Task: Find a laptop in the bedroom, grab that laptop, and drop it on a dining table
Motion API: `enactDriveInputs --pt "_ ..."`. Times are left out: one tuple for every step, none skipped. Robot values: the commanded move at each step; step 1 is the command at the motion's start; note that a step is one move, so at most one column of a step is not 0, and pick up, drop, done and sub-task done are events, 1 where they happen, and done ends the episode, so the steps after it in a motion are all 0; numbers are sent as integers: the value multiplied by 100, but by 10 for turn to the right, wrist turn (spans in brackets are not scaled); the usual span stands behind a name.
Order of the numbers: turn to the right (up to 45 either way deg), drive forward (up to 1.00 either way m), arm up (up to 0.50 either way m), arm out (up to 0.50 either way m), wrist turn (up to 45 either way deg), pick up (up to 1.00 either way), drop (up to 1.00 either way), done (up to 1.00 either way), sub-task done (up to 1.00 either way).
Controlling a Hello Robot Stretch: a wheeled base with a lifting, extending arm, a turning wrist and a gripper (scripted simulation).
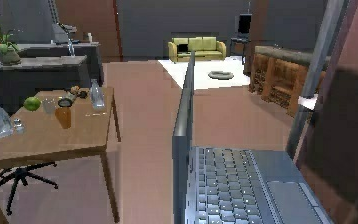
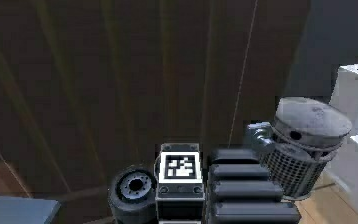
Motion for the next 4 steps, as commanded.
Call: enactDriveInputs --pt "0 100 0 0 0 0 0 0 0" --pt "150 0 0 0 0 0 0 0 0" --pt "0 5 0 0 0 0 0 0 0" --pt "-330 0 0 0 0 0 0 0 0"
